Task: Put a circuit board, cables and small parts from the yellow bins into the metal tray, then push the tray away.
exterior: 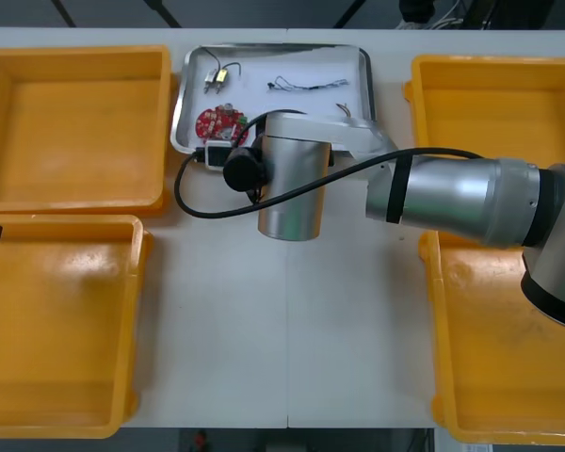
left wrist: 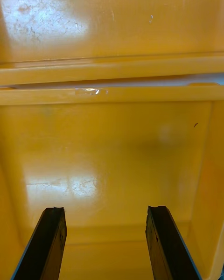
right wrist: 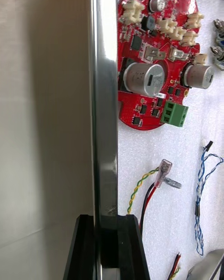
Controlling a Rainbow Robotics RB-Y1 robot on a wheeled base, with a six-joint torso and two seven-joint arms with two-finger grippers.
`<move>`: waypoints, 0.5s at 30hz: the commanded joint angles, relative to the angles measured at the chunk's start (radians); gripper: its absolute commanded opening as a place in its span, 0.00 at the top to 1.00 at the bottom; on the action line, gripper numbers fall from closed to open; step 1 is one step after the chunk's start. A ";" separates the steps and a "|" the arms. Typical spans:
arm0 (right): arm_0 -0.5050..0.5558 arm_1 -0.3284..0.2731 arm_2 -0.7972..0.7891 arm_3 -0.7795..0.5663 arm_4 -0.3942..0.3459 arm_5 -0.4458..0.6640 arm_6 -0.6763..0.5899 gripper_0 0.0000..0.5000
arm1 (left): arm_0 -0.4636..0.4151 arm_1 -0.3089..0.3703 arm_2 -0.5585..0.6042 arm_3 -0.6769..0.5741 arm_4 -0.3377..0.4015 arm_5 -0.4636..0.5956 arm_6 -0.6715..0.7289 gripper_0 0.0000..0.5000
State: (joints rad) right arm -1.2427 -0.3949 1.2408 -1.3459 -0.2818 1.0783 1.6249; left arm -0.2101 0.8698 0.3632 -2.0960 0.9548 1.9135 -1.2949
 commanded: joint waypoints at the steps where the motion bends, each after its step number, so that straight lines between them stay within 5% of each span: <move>1: -0.060 -0.009 0.006 0.065 0.023 -0.090 0.052 1.00 | 0.012 0.043 0.026 -0.004 -0.007 0.006 -0.063 0.00; 15: -0.067 0.007 0.006 0.208 0.047 -0.231 0.099 1.00 | 0.012 0.043 0.026 -0.004 -0.007 0.006 -0.063 0.00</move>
State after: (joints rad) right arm -1.2502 -0.3943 1.2418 -1.1658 -0.2509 0.8712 1.6884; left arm -0.2101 0.8698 0.3632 -2.0960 0.9548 1.9135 -1.2949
